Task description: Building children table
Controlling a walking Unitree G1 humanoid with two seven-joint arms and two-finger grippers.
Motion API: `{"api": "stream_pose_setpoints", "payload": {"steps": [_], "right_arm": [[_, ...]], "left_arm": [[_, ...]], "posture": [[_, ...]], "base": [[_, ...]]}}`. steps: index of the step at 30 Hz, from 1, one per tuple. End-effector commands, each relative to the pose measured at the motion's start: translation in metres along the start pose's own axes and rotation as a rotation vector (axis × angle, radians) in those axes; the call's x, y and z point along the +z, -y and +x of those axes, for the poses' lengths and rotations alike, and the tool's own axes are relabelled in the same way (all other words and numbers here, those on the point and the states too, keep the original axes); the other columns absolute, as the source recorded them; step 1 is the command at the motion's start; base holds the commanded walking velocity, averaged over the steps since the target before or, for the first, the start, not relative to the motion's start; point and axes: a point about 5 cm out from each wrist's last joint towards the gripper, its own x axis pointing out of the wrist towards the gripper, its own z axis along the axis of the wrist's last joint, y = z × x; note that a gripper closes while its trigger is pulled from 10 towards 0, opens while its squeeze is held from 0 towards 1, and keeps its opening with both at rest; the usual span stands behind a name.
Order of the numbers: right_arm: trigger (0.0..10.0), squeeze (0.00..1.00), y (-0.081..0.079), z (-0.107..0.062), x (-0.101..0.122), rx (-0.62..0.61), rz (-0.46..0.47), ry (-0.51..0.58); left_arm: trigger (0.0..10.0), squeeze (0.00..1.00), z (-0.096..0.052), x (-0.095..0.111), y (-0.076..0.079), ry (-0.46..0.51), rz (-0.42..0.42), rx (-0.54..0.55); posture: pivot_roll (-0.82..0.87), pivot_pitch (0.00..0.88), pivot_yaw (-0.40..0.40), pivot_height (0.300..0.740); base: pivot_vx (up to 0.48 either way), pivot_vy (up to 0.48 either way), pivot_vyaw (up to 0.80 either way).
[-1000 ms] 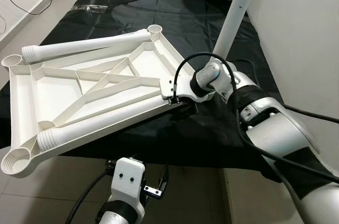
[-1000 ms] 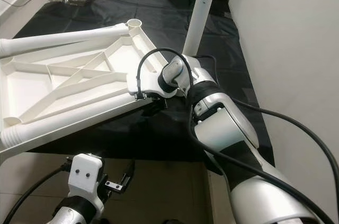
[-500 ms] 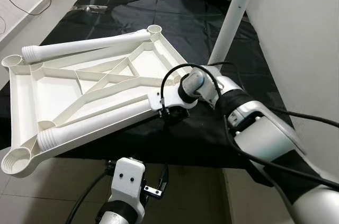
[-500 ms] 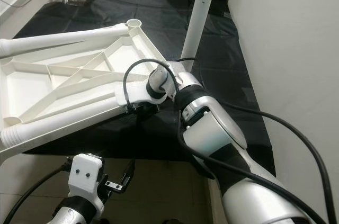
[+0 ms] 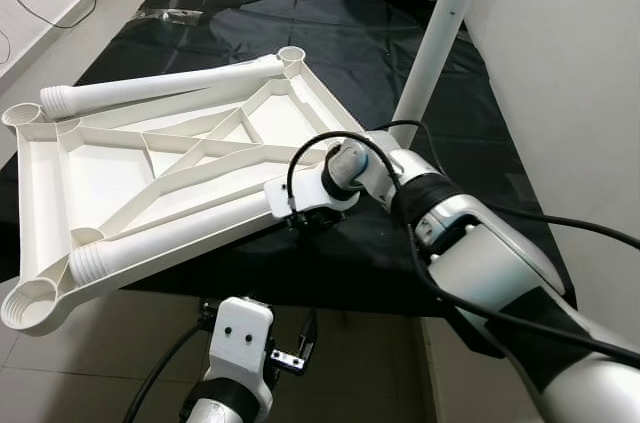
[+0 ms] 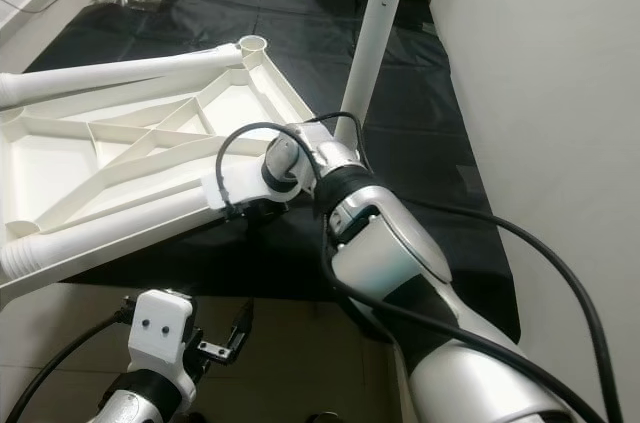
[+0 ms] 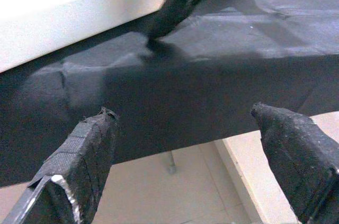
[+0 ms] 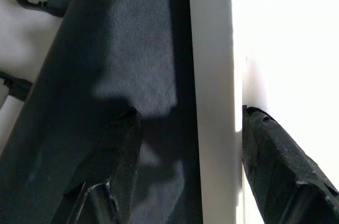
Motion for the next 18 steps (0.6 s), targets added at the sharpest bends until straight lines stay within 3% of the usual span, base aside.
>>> {"api": "stream_pose_setpoints", "payload": {"steps": [1, 8, 9, 10, 18], "right_arm": [[10.0, 0.0, 0.003, 0.001, 0.005, -0.007, -0.024, -0.015], [10.0, 0.0, 0.004, 0.006, 0.019, 0.022, -0.055, -0.026], [3.1, 0.0, 0.004, 0.007, 0.023, 0.027, -0.059, -0.023], [0.0, 0.0, 0.005, 0.008, 0.027, 0.03, -0.055, -0.018], [0.0, 0.0, 0.008, 0.008, 0.038, 0.021, -0.037, 0.019]], "left_arm": [[10.0, 0.0, 0.001, -0.003, 0.014, -0.012, -0.038, -0.04], [10.0, 0.0, 0.002, -0.002, 0.016, -0.007, -0.039, -0.042], [10.0, 0.0, 0.003, -0.001, 0.018, -0.004, -0.04, -0.042], [10.0, 0.0, 0.003, -0.001, 0.019, -0.003, -0.041, -0.042], [10.0, 0.0, 0.004, -0.001, 0.022, 0.004, -0.047, -0.036]], "posture": [[0.03, 0.185, -0.105, 0.74], [0.02, 0.186, -0.122, 0.74], [0.02, 0.186, -0.128, 0.74], [0.02, 0.186, -0.136, 0.74], [0.02, 0.181, -0.15, 0.74]], "base": [[0.0, 0.0, 0.0], [0.0, 0.0, 0.0], [0.0, 0.0, 0.0], [0.0, 0.0, 0.0], [0.0, 0.0, 0.0]]}}
